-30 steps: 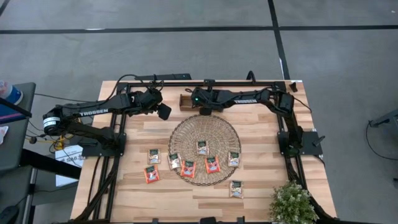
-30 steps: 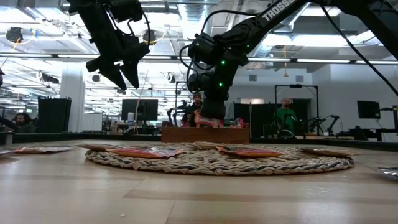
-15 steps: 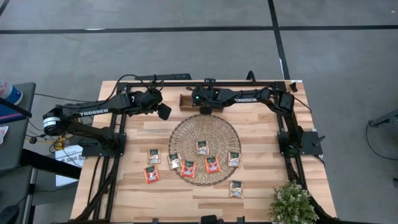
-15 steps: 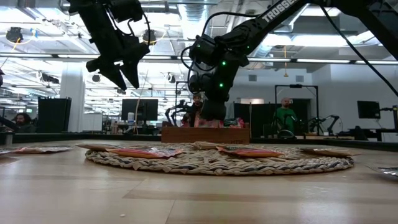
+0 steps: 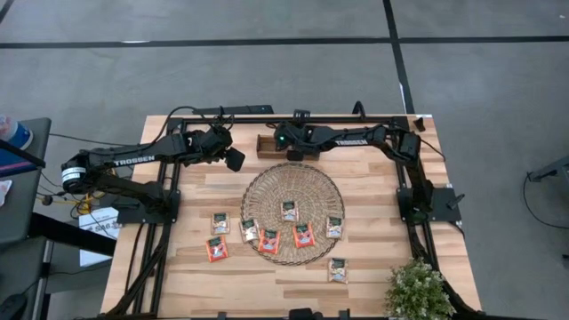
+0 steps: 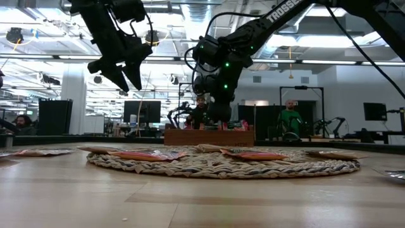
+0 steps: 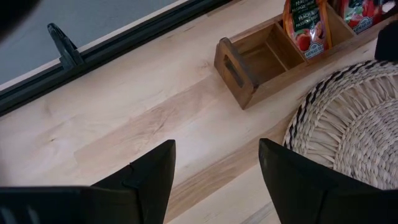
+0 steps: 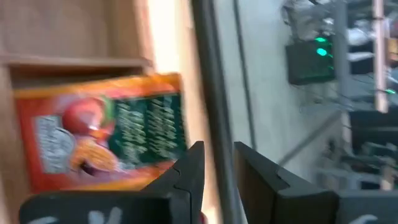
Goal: Pick & Place Tea
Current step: Put the orange tea bag into the middle section of the wooden organizer
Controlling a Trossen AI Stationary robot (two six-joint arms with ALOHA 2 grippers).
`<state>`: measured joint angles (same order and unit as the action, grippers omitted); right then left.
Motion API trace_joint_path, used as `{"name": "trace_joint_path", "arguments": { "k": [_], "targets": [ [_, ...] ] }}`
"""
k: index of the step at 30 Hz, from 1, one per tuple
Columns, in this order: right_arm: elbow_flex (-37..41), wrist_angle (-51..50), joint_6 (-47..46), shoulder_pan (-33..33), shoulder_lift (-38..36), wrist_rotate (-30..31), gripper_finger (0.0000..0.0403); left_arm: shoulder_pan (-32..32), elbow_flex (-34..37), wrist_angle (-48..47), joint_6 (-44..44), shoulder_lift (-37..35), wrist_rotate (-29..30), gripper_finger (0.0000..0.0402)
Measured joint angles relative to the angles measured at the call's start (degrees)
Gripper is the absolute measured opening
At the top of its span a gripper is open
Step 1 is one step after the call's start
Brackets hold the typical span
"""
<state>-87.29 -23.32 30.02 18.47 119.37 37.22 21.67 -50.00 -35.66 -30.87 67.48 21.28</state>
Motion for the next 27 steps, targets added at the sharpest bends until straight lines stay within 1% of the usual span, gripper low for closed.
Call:
{"name": "trace_joint_path", "arguments": {
  "k": [2, 4, 6, 7, 9, 11, 14, 17, 19, 21, 23, 25, 27],
  "targets": [
    [-1.7, -2.7, 0.3, -0.5, 0.0, 3.8, 0.0077, 0.0, 0.0, 0.0, 0.0, 0.0, -0.5, 0.0223],
    [-3.8, -7.9, 0.1, -1.2, -0.1, 7.2, 0.0077, 0.0, 0.0, 0.0, 0.0, 0.0, -1.8, 0.0223],
    [-6.3, -16.3, -1.4, -1.9, -0.1, 7.8, 0.0077, 0.0, 0.0, -0.3, 0.1, 0.0, -3.4, 0.0223],
    [-7.2, -21.0, -2.7, -2.4, -0.8, 6.7, 0.0077, 0.0, 0.0, -0.5, 0.1, 0.0, -4.2, 0.0223],
    [-7.6, -28.1, -5.7, -3.4, -3.1, 1.4, 0.0077, -0.3, 0.0, -1.2, 0.1, 0.0, -5.8, 0.0223],
    [-7.8, -32.9, -9.6, -4.4, -6.4, -6.3, 0.0077, -0.9, 0.0, -2.2, 0.0, 0.0, -6.1, 0.0223],
    [-7.8, -37.2, -13.8, -5.5, -12.5, -15.6, 0.0077, -2.3, 0.0, -3.0, -0.9, 0.0, -6.1, 0.0223],
    [-7.8, -42.0, -16.9, -6.4, -18.2, -20.1, 0.0077, -4.5, 0.0, -3.0, -1.8, 0.0, -6.1, 0.0223],
    [-6.8, -44.6, -18.6, -7.3, -21.9, -21.3, 0.0077, -6.6, 0.0, -3.1, -1.8, 0.0, -6.2, 0.0223],
    [-3.3, -44.9, -20.4, -8.5, -26.3, -22.4, 0.0077, -8.6, 0.0, -3.0, -1.8, 0.0, -6.2, 0.0223],
    [2.0, -44.1, -21.7, -9.9, -31.1, -24.5, 0.0077, -10.7, 0.0, -3.0, -2.1, 0.0, -6.4, 0.0223],
    [8.2, -41.2, -23.0, -11.5, -35.6, -28.2, 0.0077, -12.5, 0.0, -3.0, -2.9, 0.0, -6.6, 0.0223],
    [14.9, -35.7, -24.4, -13.5, -39.7, -32.6, 0.0077, -14.0, 0.0, -2.7, -3.4, 0.0, -6.6, 0.0223]
  ]
}}
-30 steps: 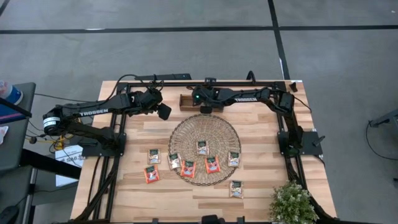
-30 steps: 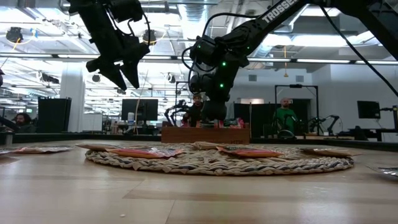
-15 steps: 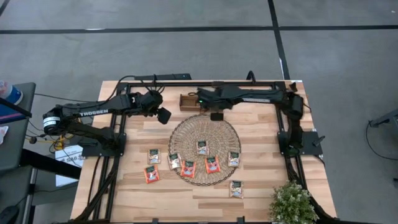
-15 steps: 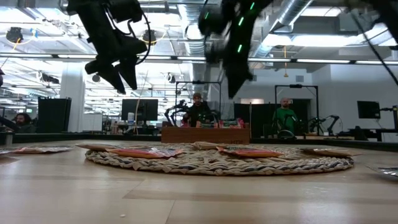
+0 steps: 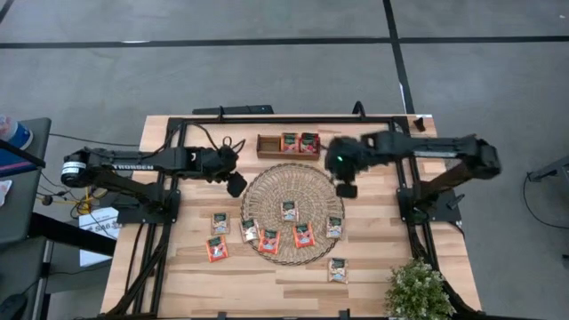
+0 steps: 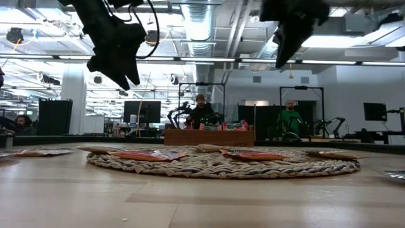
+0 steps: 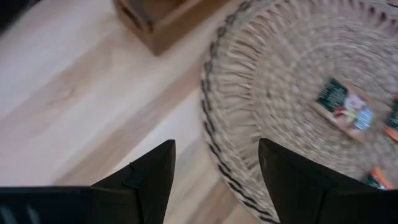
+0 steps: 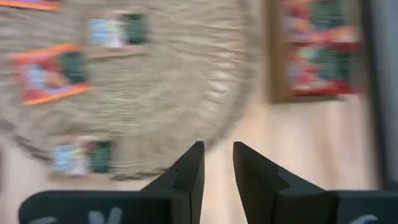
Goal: Pick & Place Tea
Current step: Put the orange tea bag into the middle section of the wooden organizer
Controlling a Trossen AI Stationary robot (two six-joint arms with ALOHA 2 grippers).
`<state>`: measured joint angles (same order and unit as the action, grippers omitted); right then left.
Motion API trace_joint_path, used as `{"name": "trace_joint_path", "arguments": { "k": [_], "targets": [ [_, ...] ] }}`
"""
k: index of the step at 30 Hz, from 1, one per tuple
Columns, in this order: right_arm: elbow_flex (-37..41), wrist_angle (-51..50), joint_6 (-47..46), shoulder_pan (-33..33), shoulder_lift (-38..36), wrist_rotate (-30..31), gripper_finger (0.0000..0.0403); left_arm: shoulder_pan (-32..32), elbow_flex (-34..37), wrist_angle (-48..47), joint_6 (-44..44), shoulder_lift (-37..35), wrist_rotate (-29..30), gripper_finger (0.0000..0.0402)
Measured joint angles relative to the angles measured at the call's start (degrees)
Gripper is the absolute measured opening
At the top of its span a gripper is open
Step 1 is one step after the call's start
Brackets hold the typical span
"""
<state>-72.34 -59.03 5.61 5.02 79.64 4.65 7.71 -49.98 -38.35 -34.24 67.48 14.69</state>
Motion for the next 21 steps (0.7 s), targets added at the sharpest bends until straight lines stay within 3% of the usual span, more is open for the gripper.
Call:
{"name": "trace_joint_path", "arguments": {
  "k": [5, 9, 21],
  "targets": [
    [11.5, 17.5, -3.1, -5.7, -4.4, -2.2, 0.0077, -2.1, 0.0, 1.9, 0.0, 0.0, 0.0, 0.0223],
    [13.7, 26.1, -0.9, -8.6, -2.0, -2.2, 0.0077, -2.8, 0.0, 3.0, 0.0, 0.0, -0.1, 0.0223],
    [10.8, 29.5, 6.9, -12.2, 16.2, -7.6, 0.0077, -4.1, 0.0, -0.4, -2.3, 0.0, 0.5, 0.0223]
  ]
}}
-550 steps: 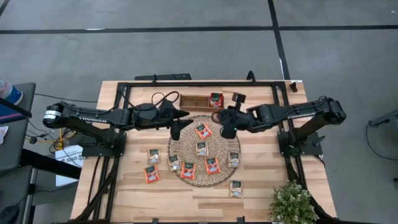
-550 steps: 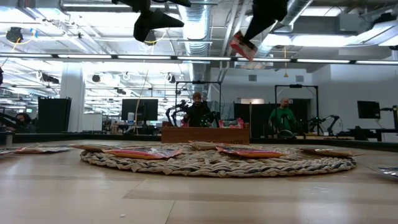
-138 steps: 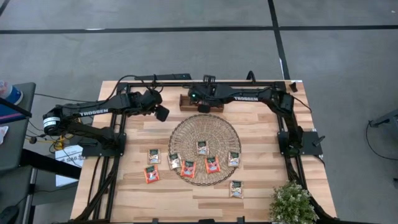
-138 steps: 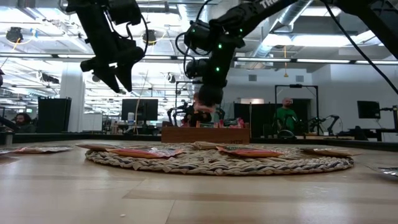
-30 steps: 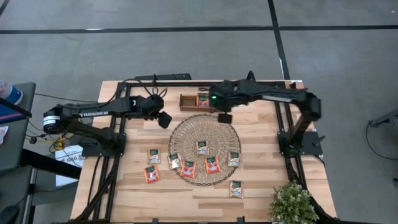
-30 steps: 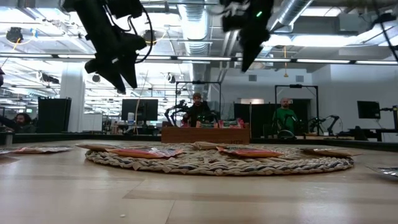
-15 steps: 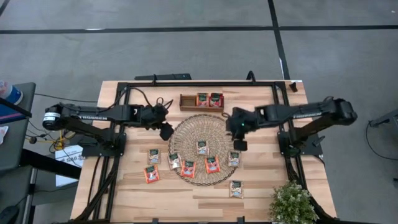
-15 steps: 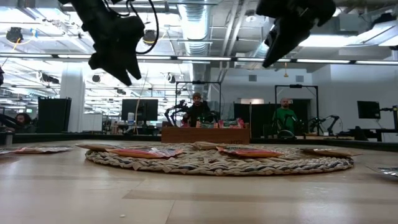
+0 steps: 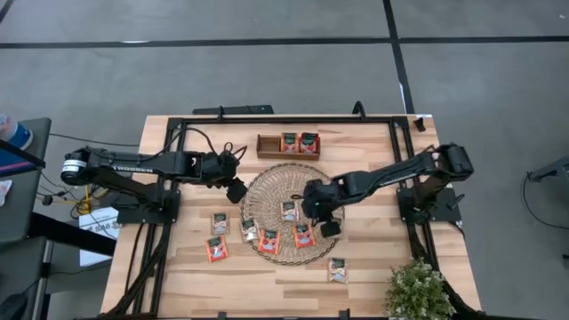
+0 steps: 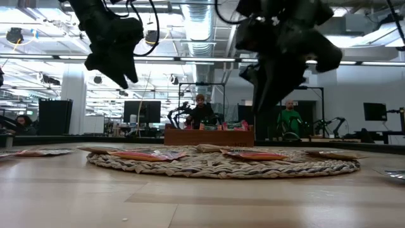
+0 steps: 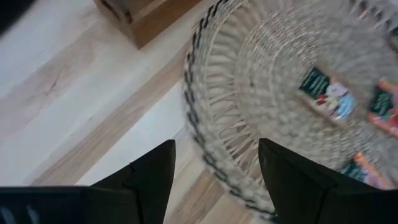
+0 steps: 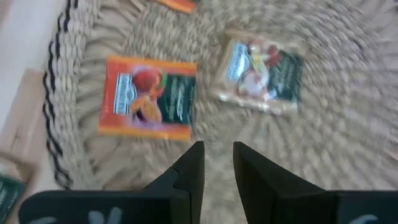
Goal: Pick & Place Tea
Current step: Put the orange tea bag into the middle section of the wooden organizer
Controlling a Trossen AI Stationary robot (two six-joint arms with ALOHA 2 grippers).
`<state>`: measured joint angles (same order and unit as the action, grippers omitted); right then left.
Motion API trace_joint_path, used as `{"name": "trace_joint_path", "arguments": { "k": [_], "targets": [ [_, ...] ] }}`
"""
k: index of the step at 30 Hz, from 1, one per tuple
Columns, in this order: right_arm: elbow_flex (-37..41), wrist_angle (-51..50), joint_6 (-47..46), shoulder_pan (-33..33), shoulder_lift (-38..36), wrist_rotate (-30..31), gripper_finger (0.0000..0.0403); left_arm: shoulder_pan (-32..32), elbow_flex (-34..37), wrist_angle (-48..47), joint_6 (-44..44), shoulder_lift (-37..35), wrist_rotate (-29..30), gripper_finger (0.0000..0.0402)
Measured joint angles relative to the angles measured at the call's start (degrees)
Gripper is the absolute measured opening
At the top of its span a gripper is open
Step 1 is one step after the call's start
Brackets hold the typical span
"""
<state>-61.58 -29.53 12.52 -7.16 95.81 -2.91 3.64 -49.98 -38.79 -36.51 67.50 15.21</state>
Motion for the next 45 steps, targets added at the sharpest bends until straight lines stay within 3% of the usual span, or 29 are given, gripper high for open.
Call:
{"name": "trace_joint_path", "arguments": {
  "k": [9, 17, 45],
  "targets": [
    [-6.3, -4.2, 0.0, -0.2, 6.8, -3.9, 0.0077, 0.0, 3.1, -1.6, 2.5, 0.0, 1.5, 0.0223],
    [-6.8, -4.8, -1.7, -0.9, 6.8, -5.8, 0.0077, 0.0, 12.6, 6.5, -2.6, 0.0, -5.2, 0.0223],
    [-12.8, -6.0, -6.6, -1.7, 18.6, -4.2, 0.0077, -0.4, 12.9, 8.8, 2.4, -0.1, -5.5, 0.0223]
  ]
}}
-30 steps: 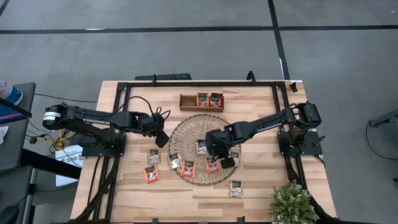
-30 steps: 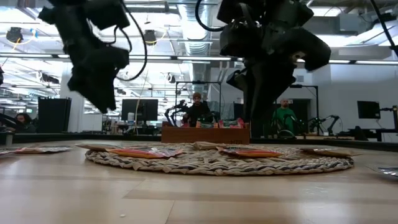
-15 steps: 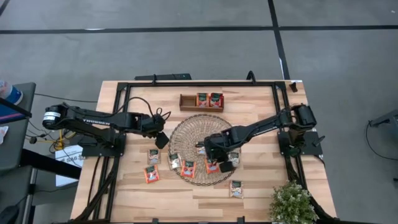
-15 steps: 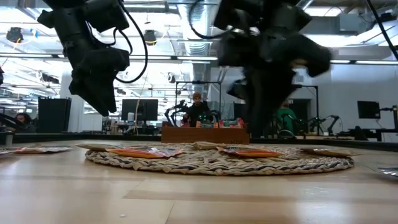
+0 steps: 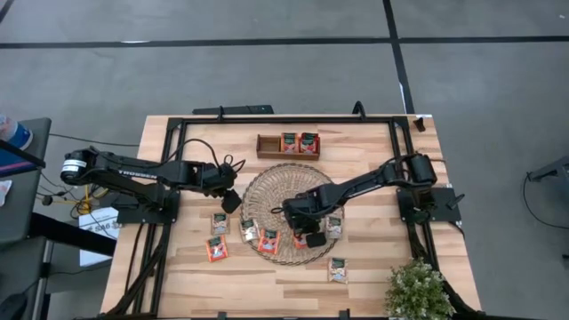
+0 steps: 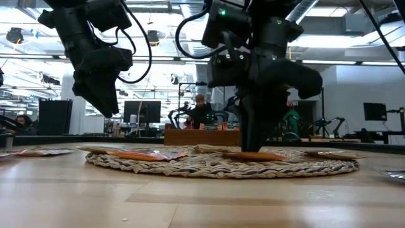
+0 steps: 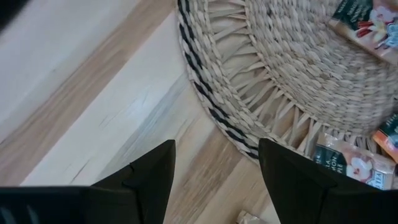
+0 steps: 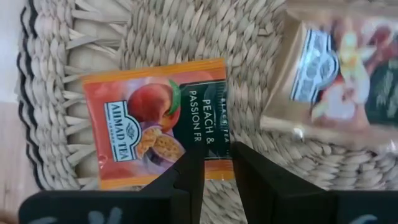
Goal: Pick & Place Tea
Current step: Put the orange tea bag into the middle section of the wooden organizer
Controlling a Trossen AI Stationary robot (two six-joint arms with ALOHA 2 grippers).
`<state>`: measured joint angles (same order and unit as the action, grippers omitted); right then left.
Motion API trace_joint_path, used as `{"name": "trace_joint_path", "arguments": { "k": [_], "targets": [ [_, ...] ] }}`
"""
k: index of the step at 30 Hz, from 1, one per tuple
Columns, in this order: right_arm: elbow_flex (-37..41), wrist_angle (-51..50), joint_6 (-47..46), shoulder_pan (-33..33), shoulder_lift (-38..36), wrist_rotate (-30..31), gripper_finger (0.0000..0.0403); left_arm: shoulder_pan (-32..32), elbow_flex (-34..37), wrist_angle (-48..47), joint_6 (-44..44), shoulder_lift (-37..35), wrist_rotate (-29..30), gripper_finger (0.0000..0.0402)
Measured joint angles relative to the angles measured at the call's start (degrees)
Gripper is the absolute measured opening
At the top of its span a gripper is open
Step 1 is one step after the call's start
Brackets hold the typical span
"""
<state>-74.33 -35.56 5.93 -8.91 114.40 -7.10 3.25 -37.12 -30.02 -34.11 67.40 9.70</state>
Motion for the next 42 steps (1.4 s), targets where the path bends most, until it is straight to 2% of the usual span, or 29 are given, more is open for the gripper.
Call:
{"name": "trace_joint_path", "arguments": {
  "k": [10, 22, 33, 42],
  "targets": [
    [-1.1, -1.0, -2.1, -0.1, 1.2, 2.6, 0.0072, 0.0, 0.0, 0.1, 1.3, 0.0, 0.0, 0.0223],
    [-1.1, -1.5, -4.5, -0.5, 1.3, 4.6, 0.0004, 0.0, 0.0, 0.2, 2.4, 0.0, 0.1, 0.0223],
    [-1.0, -1.6, -7.8, -0.8, 1.3, 4.7, 0.0006, 0.0, 0.0, 0.2, 2.8, 0.0, 0.2, 0.0223],
    [-0.9, -5.5, -8.2, -0.9, 0.6, 11.5, 0.0001, 0.0, 0.0, 0.2, 2.8, 0.0, 0.2, 0.0223]
  ]
}}
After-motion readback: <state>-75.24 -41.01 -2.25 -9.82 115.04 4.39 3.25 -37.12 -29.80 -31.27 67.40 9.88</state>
